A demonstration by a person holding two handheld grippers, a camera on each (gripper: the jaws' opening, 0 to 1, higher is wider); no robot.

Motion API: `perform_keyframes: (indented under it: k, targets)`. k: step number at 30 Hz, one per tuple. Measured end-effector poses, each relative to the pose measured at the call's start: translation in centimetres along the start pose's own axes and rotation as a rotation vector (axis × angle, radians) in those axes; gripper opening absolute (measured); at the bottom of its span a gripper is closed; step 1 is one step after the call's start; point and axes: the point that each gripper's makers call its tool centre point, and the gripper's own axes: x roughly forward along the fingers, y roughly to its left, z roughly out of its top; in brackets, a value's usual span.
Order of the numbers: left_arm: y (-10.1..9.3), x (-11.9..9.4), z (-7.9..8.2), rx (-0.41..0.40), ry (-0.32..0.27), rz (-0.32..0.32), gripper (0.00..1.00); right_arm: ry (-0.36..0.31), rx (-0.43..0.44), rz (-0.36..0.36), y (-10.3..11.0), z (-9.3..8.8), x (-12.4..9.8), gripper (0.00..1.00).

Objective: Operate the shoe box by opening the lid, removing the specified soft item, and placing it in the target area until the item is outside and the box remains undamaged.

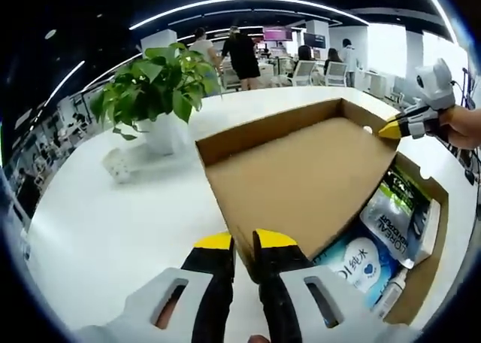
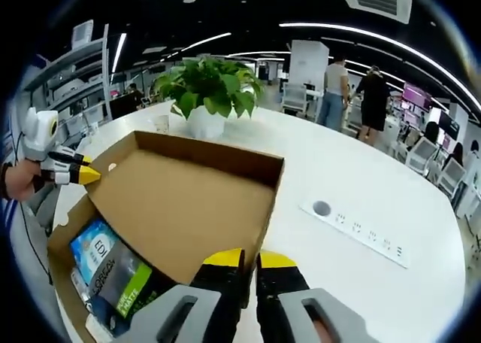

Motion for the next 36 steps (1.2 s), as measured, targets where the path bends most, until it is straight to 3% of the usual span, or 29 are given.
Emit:
perform_keyframes:
  k: [6,24,36]
  targets:
    - [0.0,0.4,-0.1,0.042,0.011,0.025,0.10,0.015,0.005,-0.003,-0.1,-0.3,0.4,0.01]
    - [0.0,1.5,-0.8,0.035,0.063,0.033,0.12,0.056,0.010,0.001,-0.2,-1.1,1.5,0.03]
    - [0.1,1.4,-0.9,0.044,0.063,0.026,0.13,0.059,0.021,-0.006,-0.2,-1.1,1.4,0.03]
